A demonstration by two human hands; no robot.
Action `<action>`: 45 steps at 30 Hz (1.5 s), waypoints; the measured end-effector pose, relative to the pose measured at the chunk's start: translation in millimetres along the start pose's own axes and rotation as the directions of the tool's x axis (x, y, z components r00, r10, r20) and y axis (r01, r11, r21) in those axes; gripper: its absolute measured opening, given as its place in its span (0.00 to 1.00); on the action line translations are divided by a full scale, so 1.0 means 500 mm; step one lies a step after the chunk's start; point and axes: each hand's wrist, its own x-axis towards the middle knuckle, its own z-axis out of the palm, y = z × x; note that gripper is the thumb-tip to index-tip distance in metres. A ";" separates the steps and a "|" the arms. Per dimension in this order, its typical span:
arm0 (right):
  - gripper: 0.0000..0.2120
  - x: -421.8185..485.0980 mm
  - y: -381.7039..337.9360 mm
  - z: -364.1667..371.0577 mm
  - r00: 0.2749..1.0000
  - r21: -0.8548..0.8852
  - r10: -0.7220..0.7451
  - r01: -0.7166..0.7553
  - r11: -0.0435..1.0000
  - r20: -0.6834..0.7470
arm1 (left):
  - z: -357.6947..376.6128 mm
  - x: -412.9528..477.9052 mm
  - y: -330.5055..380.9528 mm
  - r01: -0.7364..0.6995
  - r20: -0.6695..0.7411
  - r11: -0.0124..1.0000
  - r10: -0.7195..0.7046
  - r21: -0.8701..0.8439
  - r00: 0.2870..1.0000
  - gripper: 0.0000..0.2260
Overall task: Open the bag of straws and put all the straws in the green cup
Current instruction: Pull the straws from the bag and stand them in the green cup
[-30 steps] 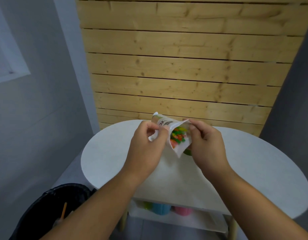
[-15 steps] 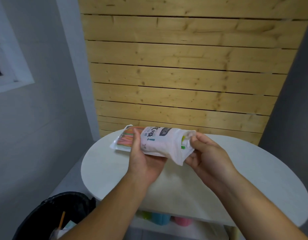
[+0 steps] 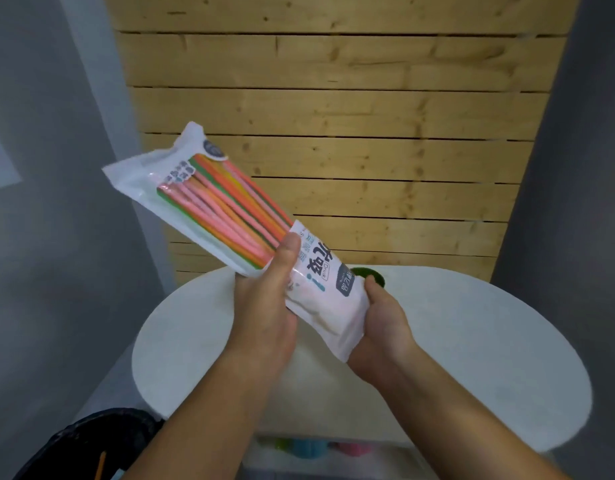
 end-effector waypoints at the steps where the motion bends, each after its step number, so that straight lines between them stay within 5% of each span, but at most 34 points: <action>1: 0.31 0.002 0.001 -0.002 1.000 0.006 0.019 -0.019 1.000 -0.005 | -0.001 -0.002 0.000 0.038 0.042 0.999 -0.038 -0.013 0.998 0.24; 7: 0.27 -0.014 0.002 0.015 0.995 -0.021 0.050 -0.052 0.998 -0.087 | -0.021 -0.005 -0.027 0.076 0.049 0.987 -0.084 0.139 0.995 0.23; 12: 0.16 0.000 0.001 0.004 0.968 -0.295 -0.140 0.074 0.953 -0.209 | -0.038 0.014 -0.012 0.084 -0.118 0.996 -0.080 0.033 0.990 0.16; 16: 0.13 -0.004 -0.007 -0.006 0.940 -0.698 -0.312 0.132 0.704 -0.138 | -0.059 0.025 -0.004 0.138 -0.188 0.986 -0.154 -0.094 0.970 0.19; 20: 0.10 -0.014 -0.016 -0.008 0.905 -0.826 -0.423 0.270 0.495 0.043 | -0.068 0.029 -0.004 0.169 -0.218 0.974 -0.200 -0.150 0.955 0.12; 25: 0.07 -0.010 -0.017 -0.008 0.863 -0.865 -0.503 0.294 0.407 0.057 | -0.071 0.023 -0.006 0.204 -0.205 0.965 -0.236 -0.167 0.950 0.10; 36: 0.07 -0.017 -0.051 -0.017 0.848 -0.832 -0.529 0.274 0.483 -0.028 | -0.097 0.042 -0.005 0.242 -0.252 0.937 -0.305 -0.254 0.918 0.19; 45: 0.06 -0.011 -0.057 -0.019 0.821 -0.887 -0.550 0.358 0.290 0.151 | -0.100 0.045 -0.012 0.231 -0.258 0.929 -0.308 -0.289 0.916 0.20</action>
